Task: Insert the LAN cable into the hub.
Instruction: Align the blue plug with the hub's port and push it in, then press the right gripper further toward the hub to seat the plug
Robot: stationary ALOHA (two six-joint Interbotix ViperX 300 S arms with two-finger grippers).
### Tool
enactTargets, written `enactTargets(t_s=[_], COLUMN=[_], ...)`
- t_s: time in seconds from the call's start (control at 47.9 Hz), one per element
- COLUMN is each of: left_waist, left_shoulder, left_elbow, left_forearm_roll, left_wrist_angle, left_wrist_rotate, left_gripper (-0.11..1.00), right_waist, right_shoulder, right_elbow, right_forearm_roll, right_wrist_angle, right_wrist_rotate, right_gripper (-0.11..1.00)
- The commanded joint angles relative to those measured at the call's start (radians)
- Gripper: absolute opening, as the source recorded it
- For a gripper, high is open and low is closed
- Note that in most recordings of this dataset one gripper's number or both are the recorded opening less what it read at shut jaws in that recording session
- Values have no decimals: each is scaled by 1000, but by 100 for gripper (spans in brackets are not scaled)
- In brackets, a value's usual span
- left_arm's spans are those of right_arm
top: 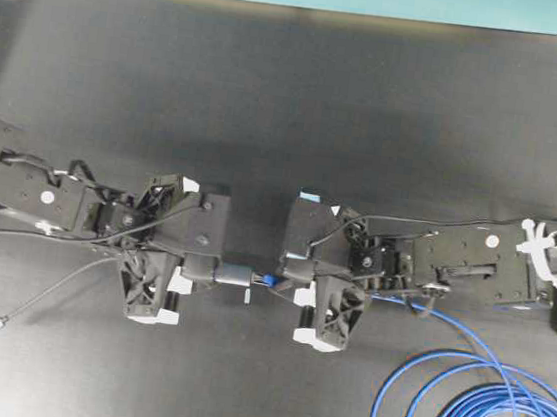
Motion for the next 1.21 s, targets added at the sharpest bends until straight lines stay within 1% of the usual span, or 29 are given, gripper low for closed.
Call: enactTargets(t_s=[0.0,0.146,0.563,0.751,0.918,1.189], left_waist=[2,0,3,5,3,5], left_shoulder=[0,6,28,29,29,34], left_elbow=[-29,-41,-80,-81,-81,-84], left_forearm_roll=[5,3,5,5,5,5], left_wrist_angle=[8,23,25,2,-11,-43], left_wrist_rotate=[6,25,32,32,32,32], left_gripper=[28,28,28,28,28,28], right_waist=[5,5,5,2,-3,-6], right_shoulder=[-6,-6,6,9,9,17], right_elbow=[-21,-23,-46,-55,-60,-75], right_forearm_roll=[-2,-2,-2,-3,-3,-8], right_wrist_angle=[-3,-5,-8,-25,-66,-77], right_wrist_rotate=[-9,-8,-9,-11,-11,-12], right_gripper=[13,13,13,13,13,13])
